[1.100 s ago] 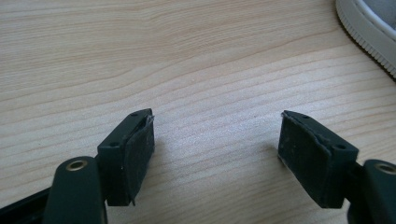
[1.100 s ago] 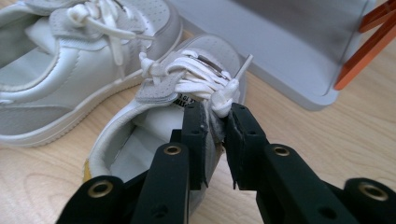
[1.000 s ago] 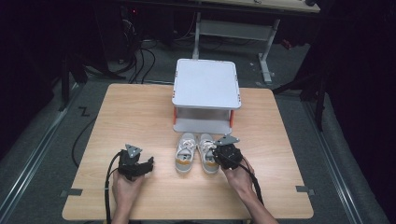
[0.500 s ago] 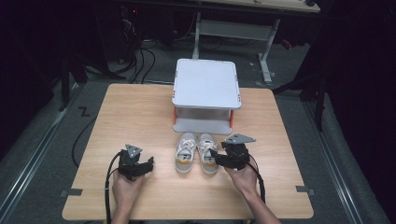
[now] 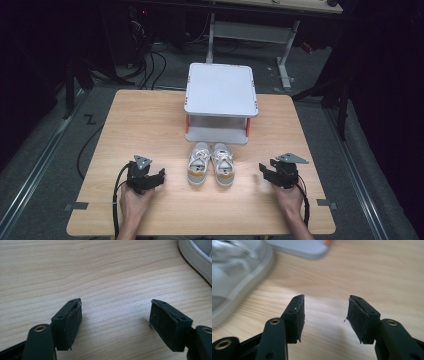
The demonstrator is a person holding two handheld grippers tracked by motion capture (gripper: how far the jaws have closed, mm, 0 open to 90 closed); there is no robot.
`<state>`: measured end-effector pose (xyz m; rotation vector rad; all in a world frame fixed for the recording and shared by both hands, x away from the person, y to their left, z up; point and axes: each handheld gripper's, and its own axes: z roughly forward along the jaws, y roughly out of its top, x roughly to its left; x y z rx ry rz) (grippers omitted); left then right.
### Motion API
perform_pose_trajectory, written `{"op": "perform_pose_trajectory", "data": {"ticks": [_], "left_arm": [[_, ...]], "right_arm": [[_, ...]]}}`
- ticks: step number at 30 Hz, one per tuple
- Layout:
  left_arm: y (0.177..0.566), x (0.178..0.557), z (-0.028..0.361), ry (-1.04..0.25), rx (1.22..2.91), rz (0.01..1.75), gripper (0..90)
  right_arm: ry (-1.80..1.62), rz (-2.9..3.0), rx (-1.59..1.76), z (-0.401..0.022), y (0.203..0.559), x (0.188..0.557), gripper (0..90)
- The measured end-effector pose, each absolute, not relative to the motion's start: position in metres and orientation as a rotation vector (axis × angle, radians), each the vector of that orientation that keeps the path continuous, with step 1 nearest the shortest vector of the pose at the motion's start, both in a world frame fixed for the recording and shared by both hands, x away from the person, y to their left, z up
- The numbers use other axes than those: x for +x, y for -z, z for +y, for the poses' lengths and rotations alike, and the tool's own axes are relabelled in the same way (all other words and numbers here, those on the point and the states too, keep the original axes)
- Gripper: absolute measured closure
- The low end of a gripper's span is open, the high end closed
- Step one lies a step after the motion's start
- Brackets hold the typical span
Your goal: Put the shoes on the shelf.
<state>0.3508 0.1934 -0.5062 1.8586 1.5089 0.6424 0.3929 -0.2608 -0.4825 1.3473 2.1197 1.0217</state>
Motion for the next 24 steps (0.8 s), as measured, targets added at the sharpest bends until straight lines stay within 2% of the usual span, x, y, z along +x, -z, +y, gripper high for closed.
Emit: {"op": "perform_pose_trajectory", "data": {"ticks": [4, 10, 16, 24], "left_arm": [[0.506, 0.351, 0.194, -0.631, 1.856, 1.501, 24.3], [0.502, 0.353, 0.196, -0.598, 1.856, 1.544, 29.2], [0.493, 0.352, 0.194, -0.566, 1.848, 1.544, 29.0], [0.456, 0.340, 0.164, -0.538, 1.855, 1.388, 32.3]], "right_arm": [[-0.980, 2.076, 1.407, -0.276, 0.494, 0.393, 46.7], [-0.893, 2.078, 1.403, -0.277, 0.501, 0.397, 43.5], [-0.898, 2.080, 1.412, -0.278, 0.501, 0.398, 41.4], [-0.899, 2.082, 1.412, -0.278, 0.501, 0.398, 41.1]]}}
